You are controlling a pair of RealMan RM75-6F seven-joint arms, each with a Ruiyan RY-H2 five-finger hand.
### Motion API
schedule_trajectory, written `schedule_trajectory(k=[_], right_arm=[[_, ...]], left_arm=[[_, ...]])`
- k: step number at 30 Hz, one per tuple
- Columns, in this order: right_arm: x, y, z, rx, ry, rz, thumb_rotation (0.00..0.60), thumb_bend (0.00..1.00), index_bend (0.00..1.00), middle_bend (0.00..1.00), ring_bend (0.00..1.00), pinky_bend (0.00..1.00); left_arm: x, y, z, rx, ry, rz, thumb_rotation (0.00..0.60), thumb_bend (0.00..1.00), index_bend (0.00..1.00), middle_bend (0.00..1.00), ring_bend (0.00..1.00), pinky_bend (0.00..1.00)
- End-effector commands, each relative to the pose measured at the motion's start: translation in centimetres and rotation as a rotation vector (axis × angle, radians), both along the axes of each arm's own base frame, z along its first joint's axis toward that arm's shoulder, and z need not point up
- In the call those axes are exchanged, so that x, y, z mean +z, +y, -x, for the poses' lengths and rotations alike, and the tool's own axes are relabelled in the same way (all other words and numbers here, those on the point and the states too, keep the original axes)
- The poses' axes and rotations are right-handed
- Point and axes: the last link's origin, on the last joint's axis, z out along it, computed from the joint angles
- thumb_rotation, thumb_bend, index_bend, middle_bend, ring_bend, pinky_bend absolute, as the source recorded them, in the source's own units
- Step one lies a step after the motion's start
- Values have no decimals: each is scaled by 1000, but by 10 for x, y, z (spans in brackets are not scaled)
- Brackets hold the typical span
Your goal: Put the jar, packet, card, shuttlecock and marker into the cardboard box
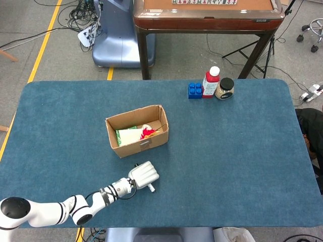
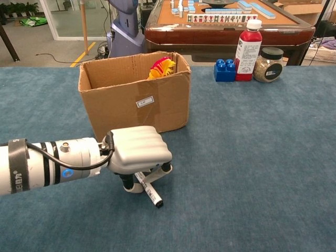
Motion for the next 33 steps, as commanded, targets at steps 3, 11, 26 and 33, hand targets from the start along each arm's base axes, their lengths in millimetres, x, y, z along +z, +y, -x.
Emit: schedule_trajectory(k=[3,11,26,33], right_arm=[[0,0,0,0,-1,-1,600,191,257,351,262,392],[1,1,0,2,-2,7,600,191,257,351,262,392],[3,4,0,8,-5,14,600,191,257,351,262,392],[4,4,0,10,-6,17,600,191,257,351,262,392]], left_arm=[[-1,0,-2,-3,0,1,600,167,598,1000,1000,1000],[-5,-2,-5,-7,2,7,600,167,535,1000,1000,1000],[-13,-5,-7,-23,6,15,600,167,568,1000,1000,1000],[-14,-7,-8,-38,6,13,600,167,661,973,999,1000]])
